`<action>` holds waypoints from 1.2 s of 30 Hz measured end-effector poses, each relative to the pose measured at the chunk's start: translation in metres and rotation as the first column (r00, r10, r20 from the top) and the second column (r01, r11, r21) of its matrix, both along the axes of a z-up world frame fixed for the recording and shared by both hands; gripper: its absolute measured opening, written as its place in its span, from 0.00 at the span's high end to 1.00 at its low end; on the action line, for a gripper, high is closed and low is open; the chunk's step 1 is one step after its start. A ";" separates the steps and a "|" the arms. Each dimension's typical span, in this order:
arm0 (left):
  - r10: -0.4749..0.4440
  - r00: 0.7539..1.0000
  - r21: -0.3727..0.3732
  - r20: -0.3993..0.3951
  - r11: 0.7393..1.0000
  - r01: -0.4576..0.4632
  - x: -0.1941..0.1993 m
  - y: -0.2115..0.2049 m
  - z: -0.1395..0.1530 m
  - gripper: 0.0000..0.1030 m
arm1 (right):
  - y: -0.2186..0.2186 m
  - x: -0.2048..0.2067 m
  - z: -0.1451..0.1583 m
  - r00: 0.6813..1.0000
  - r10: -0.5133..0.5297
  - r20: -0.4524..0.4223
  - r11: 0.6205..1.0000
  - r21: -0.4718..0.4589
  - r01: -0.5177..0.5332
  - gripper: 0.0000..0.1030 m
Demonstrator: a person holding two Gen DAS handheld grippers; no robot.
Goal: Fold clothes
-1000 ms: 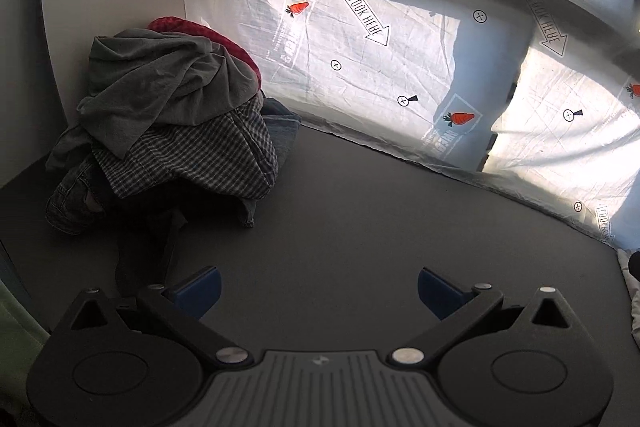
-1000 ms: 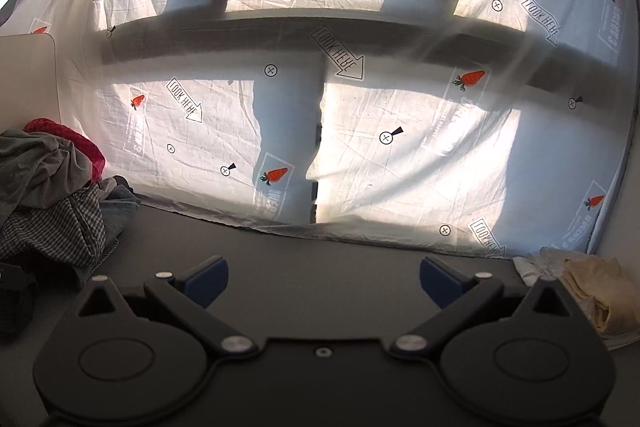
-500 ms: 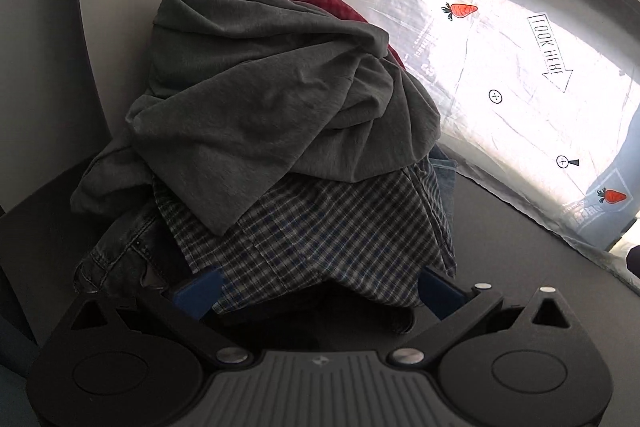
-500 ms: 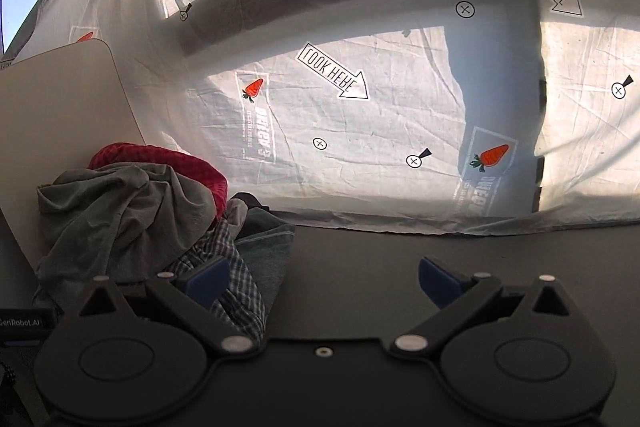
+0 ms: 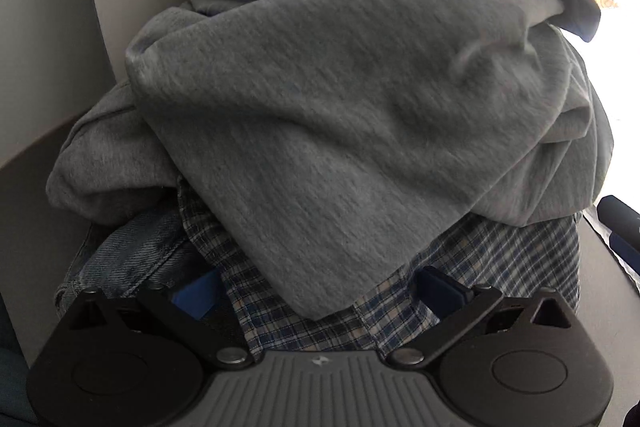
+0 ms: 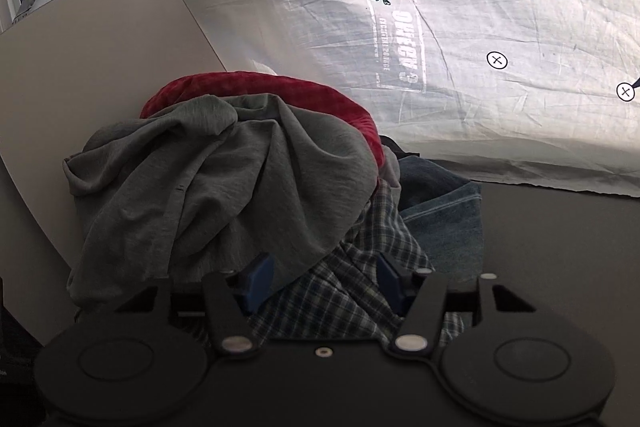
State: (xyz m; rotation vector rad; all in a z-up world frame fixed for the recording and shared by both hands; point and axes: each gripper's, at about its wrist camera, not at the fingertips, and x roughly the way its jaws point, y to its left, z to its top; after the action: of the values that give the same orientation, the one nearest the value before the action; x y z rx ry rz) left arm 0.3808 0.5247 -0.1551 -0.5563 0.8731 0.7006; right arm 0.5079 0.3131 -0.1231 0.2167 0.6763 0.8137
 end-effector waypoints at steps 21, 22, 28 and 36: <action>0.004 0.997 -0.074 0.083 0.997 0.002 -0.019 -0.035 0.014 0.00 | -0.024 -0.027 0.035 0.920 -0.044 0.389 0.988 -0.117 0.097 0.99; 0.007 0.995 -0.072 0.095 0.997 0.000 -0.023 -0.044 0.018 0.00 | -0.034 -0.034 0.039 0.904 -0.052 0.425 0.985 -0.127 0.116 0.99; 0.005 0.984 -0.035 0.178 0.999 0.001 -0.061 -0.111 0.040 0.00 | -0.122 -0.069 0.057 0.816 -0.153 0.557 0.949 -0.147 0.279 0.99; -0.061 0.972 -0.096 0.226 0.992 0.084 -0.094 -0.229 0.025 0.00 | -0.347 -0.068 0.045 0.722 -0.421 0.549 0.749 -0.239 0.618 0.99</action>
State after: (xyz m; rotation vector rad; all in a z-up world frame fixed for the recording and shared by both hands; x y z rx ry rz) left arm 0.2868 0.2958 -0.1299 -0.6802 0.7188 0.5162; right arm 0.4399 -0.0337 -0.0781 -0.1692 0.2773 0.1243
